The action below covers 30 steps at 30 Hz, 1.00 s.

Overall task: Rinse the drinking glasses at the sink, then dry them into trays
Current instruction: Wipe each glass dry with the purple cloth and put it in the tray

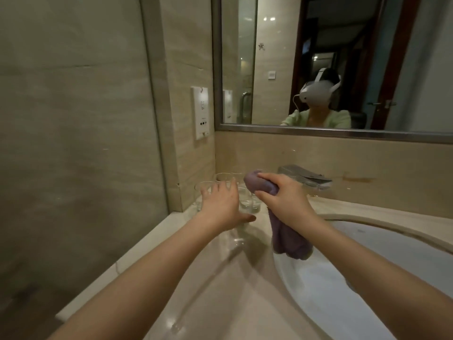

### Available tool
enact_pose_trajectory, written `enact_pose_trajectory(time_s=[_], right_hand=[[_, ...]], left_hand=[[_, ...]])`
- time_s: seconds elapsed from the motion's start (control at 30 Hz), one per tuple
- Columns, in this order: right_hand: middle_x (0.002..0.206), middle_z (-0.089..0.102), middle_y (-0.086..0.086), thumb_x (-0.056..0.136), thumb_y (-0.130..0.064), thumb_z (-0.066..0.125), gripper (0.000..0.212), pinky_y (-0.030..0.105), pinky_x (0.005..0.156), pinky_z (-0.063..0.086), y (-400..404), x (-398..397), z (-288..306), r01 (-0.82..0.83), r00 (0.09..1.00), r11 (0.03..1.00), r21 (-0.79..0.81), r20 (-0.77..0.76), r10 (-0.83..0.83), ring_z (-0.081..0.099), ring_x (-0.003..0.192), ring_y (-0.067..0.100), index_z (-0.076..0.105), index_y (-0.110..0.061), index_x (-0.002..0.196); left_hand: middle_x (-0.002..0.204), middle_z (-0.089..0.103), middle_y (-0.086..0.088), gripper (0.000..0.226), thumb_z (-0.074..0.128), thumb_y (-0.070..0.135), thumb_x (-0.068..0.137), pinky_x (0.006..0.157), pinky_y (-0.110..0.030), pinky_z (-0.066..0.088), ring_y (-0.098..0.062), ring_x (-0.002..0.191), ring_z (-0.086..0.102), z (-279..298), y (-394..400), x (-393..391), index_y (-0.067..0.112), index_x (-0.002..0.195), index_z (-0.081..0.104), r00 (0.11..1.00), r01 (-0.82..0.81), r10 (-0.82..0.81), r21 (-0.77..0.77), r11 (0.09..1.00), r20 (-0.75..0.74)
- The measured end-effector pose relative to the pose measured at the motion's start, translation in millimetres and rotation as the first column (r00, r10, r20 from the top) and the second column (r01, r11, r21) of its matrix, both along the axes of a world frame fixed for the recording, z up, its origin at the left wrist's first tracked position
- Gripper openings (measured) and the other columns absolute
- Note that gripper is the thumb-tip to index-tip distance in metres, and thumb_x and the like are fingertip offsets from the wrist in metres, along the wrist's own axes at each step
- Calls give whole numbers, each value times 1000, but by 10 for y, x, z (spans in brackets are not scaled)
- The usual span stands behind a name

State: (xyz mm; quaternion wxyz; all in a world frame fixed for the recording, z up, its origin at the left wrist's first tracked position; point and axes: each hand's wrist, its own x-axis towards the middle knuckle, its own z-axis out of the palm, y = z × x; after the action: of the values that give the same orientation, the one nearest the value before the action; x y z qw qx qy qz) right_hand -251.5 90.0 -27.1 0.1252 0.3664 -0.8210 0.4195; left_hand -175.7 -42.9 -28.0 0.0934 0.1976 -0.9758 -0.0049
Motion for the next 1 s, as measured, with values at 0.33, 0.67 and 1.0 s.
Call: enact_pose_trajectory(time_s=[0.33,0.67,1.0], right_hand=[[124,62,3,84,-19,71,43,21,93,38,-294,-355,-268,63,981,989,-138,190,-36,55,115,17,62,-19,126],[122,62,-8,81,-14,74,48,19,100,42,325,-193,-124,-31,993,949,-315,101,66,56,112,2,62,-25,127],[128,51,-3,88,-25,62,49,7,93,37,1380,352,-89,-6,974,833,-553,-191,-119,48,113,-8,46,-31,134]], left_hand=[[152,30,-18,106,56,67,82,118,-49,2,-33,146,11,-274,-337,-442,8,153,4,999,25,-20,130,991,-40],[143,41,-11,115,78,50,71,115,-40,26,-26,134,35,11,-64,-294,16,154,6,872,248,-53,345,905,-486],[123,58,-1,113,82,53,51,103,-43,45,-17,111,62,69,1464,-38,31,144,22,723,665,227,747,32,-653]])
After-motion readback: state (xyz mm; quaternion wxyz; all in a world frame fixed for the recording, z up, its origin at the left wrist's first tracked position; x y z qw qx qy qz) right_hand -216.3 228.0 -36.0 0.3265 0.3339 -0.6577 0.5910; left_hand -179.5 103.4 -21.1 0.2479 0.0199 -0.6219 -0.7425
